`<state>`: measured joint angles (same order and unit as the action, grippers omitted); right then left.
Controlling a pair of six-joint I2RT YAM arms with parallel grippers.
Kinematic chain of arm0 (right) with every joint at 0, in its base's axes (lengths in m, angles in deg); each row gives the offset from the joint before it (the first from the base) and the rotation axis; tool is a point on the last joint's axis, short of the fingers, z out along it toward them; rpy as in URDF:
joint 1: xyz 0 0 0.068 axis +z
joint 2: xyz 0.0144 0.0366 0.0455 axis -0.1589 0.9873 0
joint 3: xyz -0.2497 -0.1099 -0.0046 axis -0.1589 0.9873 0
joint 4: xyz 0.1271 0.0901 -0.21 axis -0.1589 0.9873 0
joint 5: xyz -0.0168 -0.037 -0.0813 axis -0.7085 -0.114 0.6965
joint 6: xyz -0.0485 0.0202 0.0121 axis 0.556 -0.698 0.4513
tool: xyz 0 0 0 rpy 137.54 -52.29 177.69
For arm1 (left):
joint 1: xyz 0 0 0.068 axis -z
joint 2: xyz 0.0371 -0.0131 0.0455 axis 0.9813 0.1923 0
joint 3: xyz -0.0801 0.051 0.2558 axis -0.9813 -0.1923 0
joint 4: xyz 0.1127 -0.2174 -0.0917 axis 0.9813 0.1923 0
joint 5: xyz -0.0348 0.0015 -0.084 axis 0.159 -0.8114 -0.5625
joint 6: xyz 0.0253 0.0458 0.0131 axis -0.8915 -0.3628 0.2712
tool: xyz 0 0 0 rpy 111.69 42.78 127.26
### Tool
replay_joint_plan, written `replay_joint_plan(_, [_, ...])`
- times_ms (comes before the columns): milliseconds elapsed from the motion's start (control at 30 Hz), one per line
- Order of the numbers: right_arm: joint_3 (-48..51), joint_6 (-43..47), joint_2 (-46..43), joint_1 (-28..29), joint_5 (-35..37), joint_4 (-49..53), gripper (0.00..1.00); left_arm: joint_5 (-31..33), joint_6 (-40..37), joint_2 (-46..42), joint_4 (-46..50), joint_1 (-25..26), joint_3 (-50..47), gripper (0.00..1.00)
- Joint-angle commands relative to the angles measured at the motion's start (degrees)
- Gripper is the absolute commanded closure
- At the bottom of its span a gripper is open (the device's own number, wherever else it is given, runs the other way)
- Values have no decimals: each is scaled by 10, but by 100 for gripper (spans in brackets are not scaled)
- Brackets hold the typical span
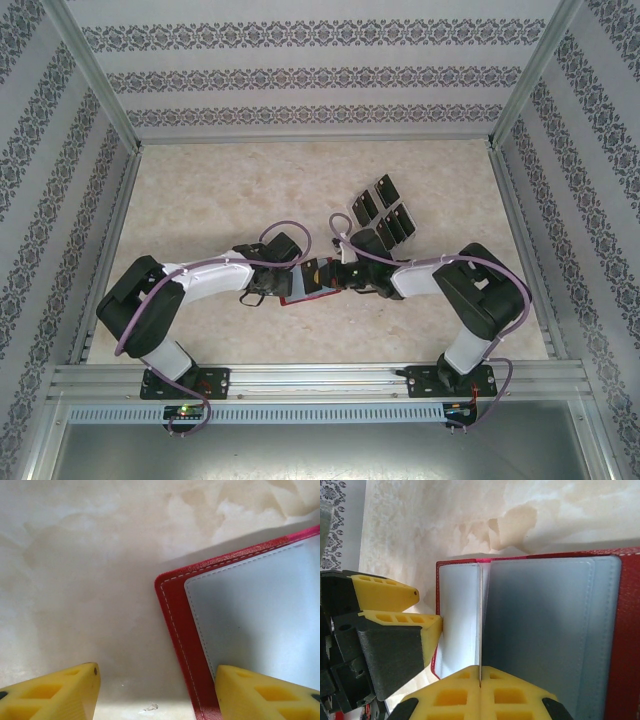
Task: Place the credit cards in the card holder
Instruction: Insert the credit card into the card slot.
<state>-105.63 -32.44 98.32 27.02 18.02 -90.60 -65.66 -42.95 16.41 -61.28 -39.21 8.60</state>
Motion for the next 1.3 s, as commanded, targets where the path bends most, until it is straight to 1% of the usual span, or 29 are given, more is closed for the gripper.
replay_joint_plan(0, [13,-4,10,5,-15,-19,100,20,5,16,31,6,4,37])
replay_joint_plan(167, [18,-5,10,5,-15,-18,100,20,3,16,31,5,3,37])
replay_joint_plan(500, [32,-1,-2,-29,-11,-9,100,19,3,14,30,6,0,37])
replay_joint_plan(900, [3,-14,35,-15,-23,-19,100,17,-1,13,29,6,1,37])
replay_joint_plan(1000, [-3,-16,39,-10,-24,-18,100,30,-3,10,39,6,6,37])
replay_joint_plan(1267, [-12,-20,58,-5,-33,-19,100,97,-3,5,104,4,33,33])
